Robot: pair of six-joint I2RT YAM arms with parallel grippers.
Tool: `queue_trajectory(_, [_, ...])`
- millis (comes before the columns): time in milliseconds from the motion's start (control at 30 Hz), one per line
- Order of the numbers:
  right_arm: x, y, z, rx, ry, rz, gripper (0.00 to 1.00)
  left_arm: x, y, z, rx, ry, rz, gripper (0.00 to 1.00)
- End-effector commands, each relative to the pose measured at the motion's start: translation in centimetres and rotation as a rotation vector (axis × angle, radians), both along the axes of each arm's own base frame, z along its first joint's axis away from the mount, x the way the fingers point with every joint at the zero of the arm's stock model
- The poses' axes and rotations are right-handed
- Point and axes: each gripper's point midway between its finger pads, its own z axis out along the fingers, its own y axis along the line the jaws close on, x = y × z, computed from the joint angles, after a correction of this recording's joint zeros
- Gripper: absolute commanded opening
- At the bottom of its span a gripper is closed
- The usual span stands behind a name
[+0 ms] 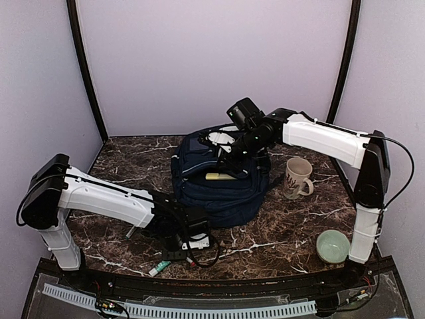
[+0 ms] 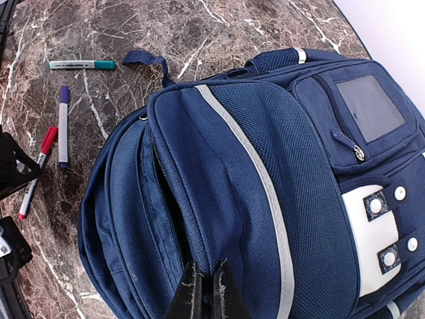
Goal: Pack the student bag
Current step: Pick up the pen at the center of the board.
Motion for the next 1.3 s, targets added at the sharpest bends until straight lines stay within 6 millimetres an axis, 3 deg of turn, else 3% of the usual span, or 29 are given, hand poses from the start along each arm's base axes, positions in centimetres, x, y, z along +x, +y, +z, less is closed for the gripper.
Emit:
queue_trajectory(0, [-0.3,1.6,1.0,0.081,0.01,0.035,0.0,0.7,-0.9,0.1,-0.005,-0.035,-0.049,0.31])
queue_trajectory(200, [-0.3,1.6,0.7,0.076,0.016,0.035,0.0,1.3,-2.2,-0.2,-0.024,-0.056,-0.092,0.3])
queue_trajectory(400, [-0.3,1.5,0.7,0.073,0.013,0.033,0.0,0.9,-3.4,-1.1,-0.041,-0.017,-0.117,0.2])
queue_trajectory(700, [-0.3,1.6,0.2,0.065,0.027,0.035,0.0,0.7,-6.2,-0.2,-0.149,0.012,-0.135,0.13])
queue_trajectory(800, [-0.3,1.6,0.2,0.065,0.027,0.035,0.0,0.9,-6.1,-0.9,-0.133,0.005,-0.134,0.16])
queue_trajectory(933, [-0.2,1.5,0.2,0.061,0.023,0.03,0.0,1.1,-5.5,-1.7,-0.089,0.018,-0.113,0.1])
queue_trajectory(1033, [-0.1,1.5,0.4,0.061,0.017,0.028,0.0,1.2,-6.5,-0.2,-0.133,0.021,-0.103,0.08])
queue_trajectory(1267, [-0.1,1.5,1.0,0.063,0.012,0.031,0.0,1.5,-10.7,8.1,-0.321,-0.07,-0.136,0.06])
